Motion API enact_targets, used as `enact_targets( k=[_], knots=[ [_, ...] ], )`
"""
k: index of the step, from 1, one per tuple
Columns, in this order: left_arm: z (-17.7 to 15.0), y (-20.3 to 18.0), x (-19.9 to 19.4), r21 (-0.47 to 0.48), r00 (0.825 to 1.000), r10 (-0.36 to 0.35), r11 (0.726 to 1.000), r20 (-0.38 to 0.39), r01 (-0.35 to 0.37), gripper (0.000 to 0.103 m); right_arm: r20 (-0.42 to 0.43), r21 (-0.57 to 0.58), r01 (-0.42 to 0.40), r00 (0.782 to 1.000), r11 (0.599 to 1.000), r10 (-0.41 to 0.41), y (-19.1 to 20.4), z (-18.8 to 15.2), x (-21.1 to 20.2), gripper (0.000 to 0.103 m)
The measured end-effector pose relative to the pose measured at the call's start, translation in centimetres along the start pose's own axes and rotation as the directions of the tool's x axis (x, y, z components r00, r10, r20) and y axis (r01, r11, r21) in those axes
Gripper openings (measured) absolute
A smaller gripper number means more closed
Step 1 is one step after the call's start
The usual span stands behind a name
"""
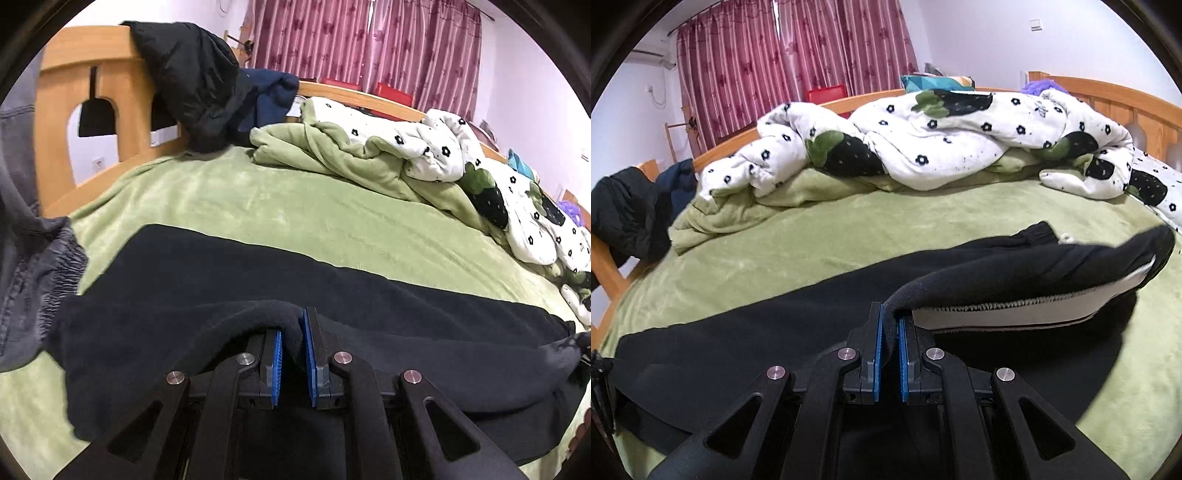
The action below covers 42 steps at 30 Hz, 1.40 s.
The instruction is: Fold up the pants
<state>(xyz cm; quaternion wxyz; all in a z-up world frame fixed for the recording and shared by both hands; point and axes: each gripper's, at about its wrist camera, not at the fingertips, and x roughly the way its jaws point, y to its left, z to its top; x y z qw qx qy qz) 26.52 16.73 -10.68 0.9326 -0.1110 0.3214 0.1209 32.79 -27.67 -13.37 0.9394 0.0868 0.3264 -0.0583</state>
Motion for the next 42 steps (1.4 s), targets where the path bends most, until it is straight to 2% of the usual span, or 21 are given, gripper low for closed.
enact_targets(
  k=[2,5,7,8,9,11,14,16,17,20,22,25,28,30,33,36,39,42],
  knots=[
    [0.2,-0.4,0.7,0.038,1.000,0.014,0.999,0.020,-0.015,0.011,-0.011,-0.005,0.006,1.000,1.000,-0.006,0.3,-0.3,1.2,0.007],
    [0.4,-0.9,1.5,0.043,1.000,0.024,0.999,0.016,-0.024,0.011,-0.029,0.004,0.023,0.999,1.000,-0.023,0.2,-0.7,2.6,0.008],
    [-0.2,-1.1,2.2,0.050,1.000,0.012,0.999,-0.025,-0.010,0.011,-0.086,0.027,0.014,0.996,1.000,-0.011,-0.2,-1.2,3.5,0.014],
    [-0.7,-1.3,2.6,0.058,0.998,0.000,0.998,-0.065,0.004,0.014,-0.114,0.037,0.003,0.993,0.999,0.001,-0.5,-1.4,3.9,0.024],
    [-1.1,-1.4,2.9,0.066,0.995,-0.003,0.998,-0.098,0.009,0.018,-0.139,0.047,-0.014,0.990,0.999,0.020,-0.7,-1.6,4.2,0.033],
    [-2.0,-2.1,3.1,0.080,0.985,0.017,0.997,-0.172,-0.003,0.043,-0.146,0.063,-0.037,0.988,0.997,0.046,-1.0,-1.9,3.9,0.036],
    [-2.7,-3.0,1.7,0.064,0.982,-0.011,0.998,-0.190,0.024,0.053,-0.169,0.016,-0.064,0.983,0.998,0.066,-0.7,-2.7,2.2,0.052],
    [-3.3,-3.5,0.0,0.037,0.980,-0.049,0.998,-0.195,0.058,0.066,-0.164,-0.040,-0.069,0.984,0.997,0.062,-0.5,-3.7,0.3,0.055],
    [-3.7,-3.5,-1.2,0.017,0.979,-0.073,0.997,-0.193,0.077,0.068,-0.156,-0.063,-0.071,0.986,0.995,0.061,-0.7,-4.2,-0.6,0.056],
    [-4.9,-3.5,-3.5,-0.029,0.975,-0.114,0.993,-0.191,0.111,0.072,-0.133,-0.116,-0.074,0.989,0.990,0.058,-0.8,-5.7,-3.4,0.060],
    [-5.9,-3.5,-4.7,-0.058,0.970,-0.134,0.991,-0.204,0.124,0.072,-0.135,-0.105,-0.062,0.990,0.993,0.047,-1.4,-6.1,-4.5,0.061],
    [-7.9,-2.7,-6.2,-0.107,0.958,-0.162,0.984,-0.235,0.140,0.072,-0.171,-0.006,-0.076,0.983,0.997,0.074,-3.6,-6.7,-6.0,0.061],
    [-9.0,-1.8,-6.6,-0.125,0.938,-0.208,0.976,-0.276,0.180,0.072,-0.193,0.070,-0.095,0.975,0.993,0.107,-5.7,-7.6,-7.6,0.061],
    [-9.7,-1.2,-5.9,-0.106,0.931,-0.182,0.982,-0.315,0.156,0.072,-0.201,0.089,-0.080,0.975,0.993,0.097,-7.0,-8.0,-8.2,0.061],
    [-10.4,0.4,-5.1,-0.168,0.925,-0.182,0.977,-0.334,0.132,0.071,-0.218,0.119,-0.069,0.971,0.990,0.094,-8.7,-8.1,-7.8,0.061],
    [-10.8,2.6,-3.9,-0.303,0.901,-0.272,0.938,-0.339,0.170,0.071,-0.249,0.174,-0.056,0.963,0.983,0.099,-10.2,-8.2,-6.4,0.061],
    [-10.7,3.6,-2.7,-0.371,0.898,-0.306,0.911,-0.316,0.180,0.071,-0.293,0.259,-0.068,0.945,0.964,0.145,-11.1,-8.7,-4.1,0.061],
    [-10.6,3.8,-1.5,-0.394,0.902,-0.314,0.900,-0.295,0.185,0.071,-0.323,0.305,-0.079,0.929,0.949,0.181,-11.1,-8.9,-1.8,0.062]
  ],
)
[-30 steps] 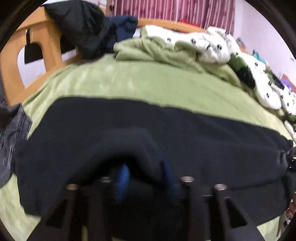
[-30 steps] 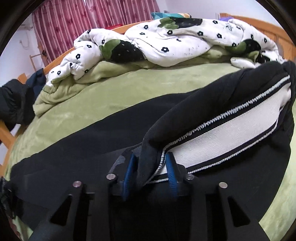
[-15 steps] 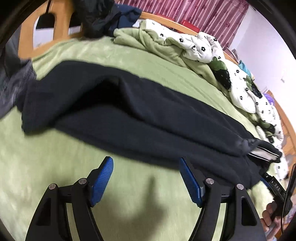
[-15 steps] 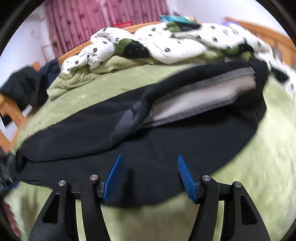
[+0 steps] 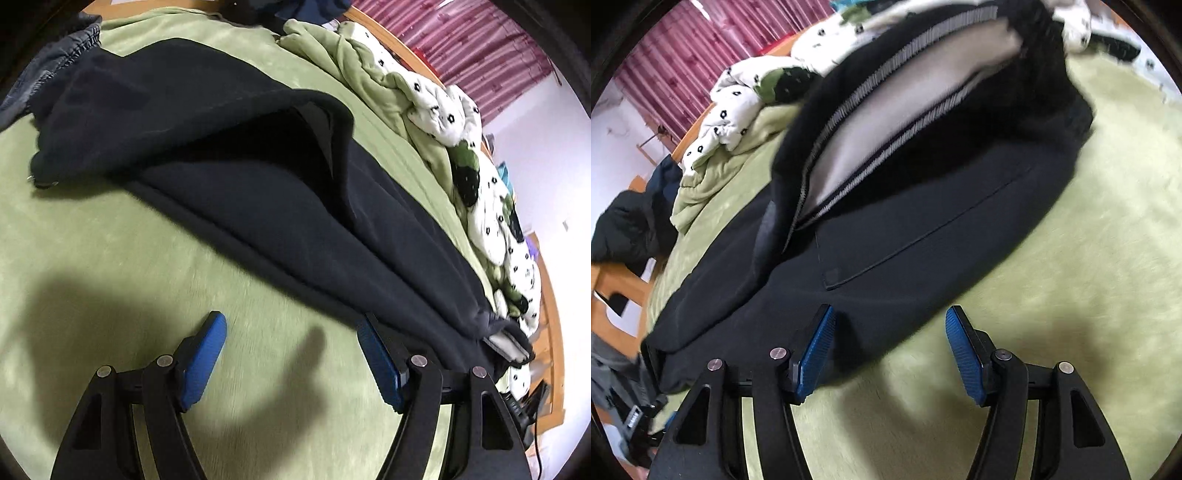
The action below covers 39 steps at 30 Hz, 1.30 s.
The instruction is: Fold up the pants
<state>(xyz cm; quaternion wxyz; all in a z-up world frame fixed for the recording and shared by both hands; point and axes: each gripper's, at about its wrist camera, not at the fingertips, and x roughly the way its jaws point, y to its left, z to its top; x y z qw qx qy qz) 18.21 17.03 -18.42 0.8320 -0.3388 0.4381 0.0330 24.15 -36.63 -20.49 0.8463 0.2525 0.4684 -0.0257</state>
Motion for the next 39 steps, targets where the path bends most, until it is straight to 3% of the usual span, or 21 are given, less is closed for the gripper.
enact_targets(
  k=[5,7,9,10,11,12,15,18,24,29,33,39],
  knots=[
    [2.3,0.1,1.9,-0.060,0.997,-0.026,0.998,0.072,0.030,0.071,0.074,-0.019,0.054,0.996,0.998,-0.052,1.2,1.8,2.1,0.062],
    [3.4,0.4,2.4,-0.093,0.993,-0.046,0.994,0.107,0.056,0.070,0.096,-0.021,0.060,0.994,0.998,-0.058,1.2,2.7,2.8,0.057],
    [4.3,0.7,3.0,-0.113,0.989,-0.066,0.990,0.131,0.081,0.067,0.109,-0.020,0.069,0.992,0.997,-0.066,0.9,3.5,3.3,0.040],
    [4.7,0.8,3.3,-0.111,0.989,-0.062,0.991,0.133,0.077,0.056,0.112,-0.015,0.058,0.992,0.998,-0.056,0.6,3.8,3.4,0.037],
    [4.9,0.9,3.5,-0.109,0.991,-0.041,0.993,0.130,0.055,0.038,0.110,-0.013,0.048,0.993,0.999,-0.047,0.5,4.0,3.5,0.033],
    [4.9,1.3,3.4,-0.115,0.991,-0.024,0.993,0.130,0.039,0.033,0.109,-0.014,0.041,0.993,0.999,-0.040,0.4,4.3,3.6,0.029],
    [4.8,2.5,3.4,-0.162,0.990,-0.079,0.982,0.119,0.098,0.019,0.112,-0.009,0.035,0.993,0.999,-0.033,0.3,4.7,3.6,0.020],
    [4.3,3.0,2.8,-0.191,0.988,-0.099,0.974,0.115,0.120,0.015,0.143,0.014,0.013,0.990,1.000,-0.015,0.0,4.2,2.7,0.014],
    [1.6,3.6,0.5,-0.213,0.992,-0.103,0.970,0.079,0.118,0.008,0.128,0.130,-0.131,0.985,0.983,0.115,-2.6,3.3,0.5,0.008],
    [-0.9,2.6,-2.8,-0.080,0.995,-0.055,0.995,0.088,0.062,0.006,0.136,-0.031,-0.104,0.985,0.994,0.108,-2.7,2.0,-2.9,0.007],
    [-2.4,2.7,-3.5,-0.068,0.996,-0.059,0.996,0.067,0.064,0.006,0.110,-0.021,-0.121,0.986,0.992,0.122,-5.0,0.5,-5.1,0.007],
    [-6.6,0.9,-5.6,0.053,0.995,-0.071,0.996,0.070,0.067,0.006,0.147,0.000,-0.147,0.978,0.989,0.145,-7.7,-0.7,-9.7,0.007]
  ],
)
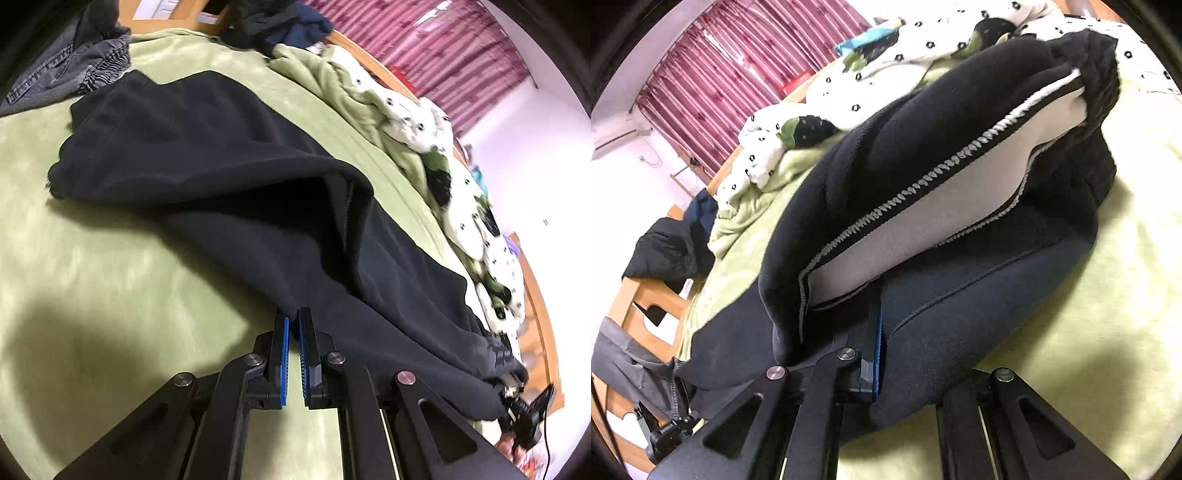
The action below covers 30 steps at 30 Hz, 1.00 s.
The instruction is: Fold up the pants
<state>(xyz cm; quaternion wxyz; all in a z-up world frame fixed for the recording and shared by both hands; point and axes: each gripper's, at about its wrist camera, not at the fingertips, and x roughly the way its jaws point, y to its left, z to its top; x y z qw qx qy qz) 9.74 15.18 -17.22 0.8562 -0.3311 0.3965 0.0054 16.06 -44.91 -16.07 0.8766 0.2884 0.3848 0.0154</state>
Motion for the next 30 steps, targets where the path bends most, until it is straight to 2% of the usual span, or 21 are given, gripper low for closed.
enact_targets(
  k=[4,6,8,10,11,12,13,14,16,18,19,23,25,29,30],
  knots=[
    [-2.9,-1.1,-0.9,0.035,0.998,-0.035,0.999,-0.043,0.036,0.006,0.004,0.041,0.012,1.000,0.999,-0.013,-2.1,0.1,-2.1,0.007],
    [-4.0,-1.9,-1.4,0.082,0.999,-0.013,0.996,-0.039,0.016,0.006,-0.020,0.017,0.042,0.999,0.999,-0.041,-3.3,-0.2,-2.8,0.007],
    [-4.4,-2.7,-1.5,0.144,0.999,0.047,0.989,-0.016,-0.044,0.008,-0.086,-0.028,0.067,0.994,0.997,-0.069,-3.6,-0.8,-1.9,0.008],
    [-4.1,-3.1,-1.3,0.157,0.997,0.074,0.985,-0.024,-0.069,0.009,-0.132,-0.066,0.096,0.986,0.993,-0.104,-3.9,-1.4,-1.3,0.016],
    [-3.9,-3.1,-1.2,0.148,0.996,0.077,0.986,-0.034,-0.072,0.010,-0.132,-0.067,0.103,0.985,0.992,-0.112,-4.2,-1.4,-1.6,0.025],
    [-3.8,-2.9,-1.2,0.128,0.996,0.074,0.989,-0.044,-0.068,0.011,-0.118,-0.058,0.102,0.987,0.993,-0.109,-4.6,-1.3,-2.2,0.033],
    [-3.6,-2.7,-1.3,0.102,0.996,0.070,0.993,-0.050,-0.064,0.022,-0.090,-0.040,0.096,0.991,0.995,-0.099,-5.2,-1.1,-3.1,0.037],
    [-3.4,-2.5,-1.4,0.077,0.996,0.071,0.995,-0.051,-0.067,0.038,-0.068,-0.025,0.092,0.993,0.995,-0.094,-5.7,-1.0,-3.8,0.044],
    [-3.3,-2.1,-1.7,0.044,0.997,0.065,0.997,-0.029,-0.064,0.041,-0.016,-0.009,0.119,0.993,0.993,-0.119,-6.7,-0.8,-4.9,0.048],
    [-3.2,-2.1,-1.8,0.039,0.997,0.069,0.997,-0.023,-0.068,0.041,0.036,0.006,0.202,0.979,0.979,-0.202,-8.2,-0.1,-5.4,0.048],
    [-3.1,-2.2,-1.7,0.037,0.997,0.078,0.996,-0.025,-0.077,0.041,0.037,0.015,0.208,0.977,0.978,-0.209,-8.9,0.3,-5.2,0.048],
    [-3.0,-2.2,-1.3,0.015,0.995,0.094,0.995,-0.024,-0.094,0.041,0.016,0.110,0.167,0.985,0.980,-0.169,-12.6,3.1,-2.8,0.048],
    [-3.0,-2.4,-0.9,0.018,0.993,0.114,0.993,-0.026,-0.114,0.041,-0.008,0.118,0.119,0.993,0.986,-0.119,-14.6,3.8,-2.2,0.048],
    [-3.0,-2.7,-0.4,0.034,0.987,0.159,0.987,-0.019,-0.158,0.041,0.025,0.114,0.080,0.996,0.990,-0.083,-14.6,6.0,0.6,0.050],
    [-3.0,-2.7,-0.4,0.035,0.986,0.165,0.986,-0.015,-0.164,0.041,0.025,0.131,0.068,0.997,0.989,-0.071,-14.8,6.6,1.3,0.055]
  ],
)
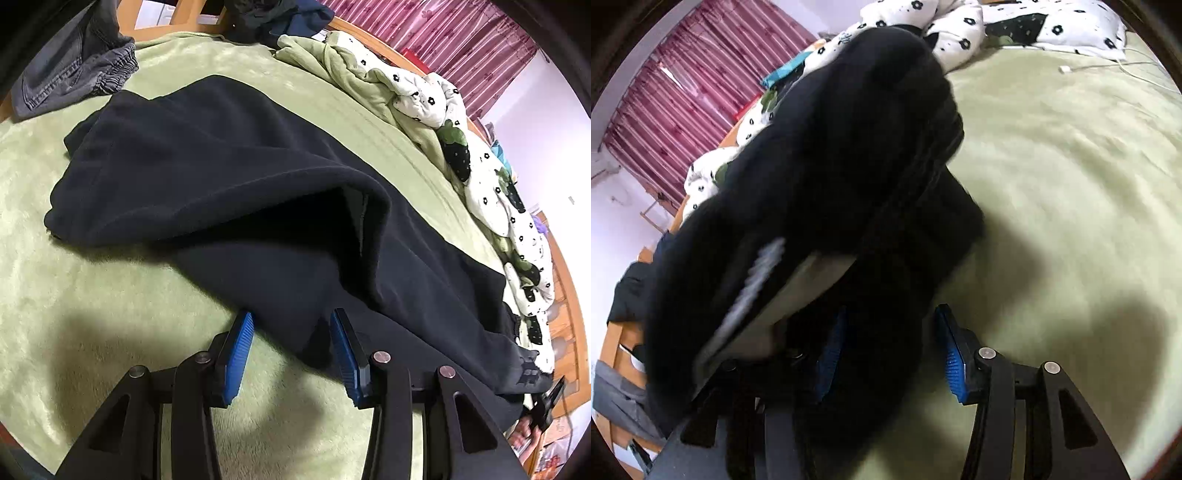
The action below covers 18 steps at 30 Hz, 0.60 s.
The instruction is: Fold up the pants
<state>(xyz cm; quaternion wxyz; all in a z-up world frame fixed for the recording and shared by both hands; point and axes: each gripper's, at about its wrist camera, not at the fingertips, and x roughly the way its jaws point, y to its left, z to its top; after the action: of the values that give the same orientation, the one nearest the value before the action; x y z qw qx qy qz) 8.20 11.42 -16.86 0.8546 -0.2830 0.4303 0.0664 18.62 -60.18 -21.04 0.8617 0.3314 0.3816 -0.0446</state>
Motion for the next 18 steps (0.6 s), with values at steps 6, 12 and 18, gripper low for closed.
enact_targets(
  k=[6,12,18],
  knots=[
    [-0.7,-0.8,-0.3,0.043,0.997,0.062,0.997,0.037,-0.064,0.041,0.079,-0.007,0.045,0.996,0.999,-0.044,-1.0,1.4,-0.9,0.005],
    [-0.9,-0.9,-2.1,0.054,0.994,0.069,0.996,0.090,-0.074,0.041,0.074,-0.009,0.091,0.993,0.996,-0.090,-3.6,1.3,-2.7,0.004],
    [-0.5,0.9,-3.3,0.045,0.992,0.086,0.995,0.094,-0.091,0.041,0.071,-0.154,0.244,0.969,0.958,-0.235,-1.9,-0.9,-4.7,0.028]
  ],
)
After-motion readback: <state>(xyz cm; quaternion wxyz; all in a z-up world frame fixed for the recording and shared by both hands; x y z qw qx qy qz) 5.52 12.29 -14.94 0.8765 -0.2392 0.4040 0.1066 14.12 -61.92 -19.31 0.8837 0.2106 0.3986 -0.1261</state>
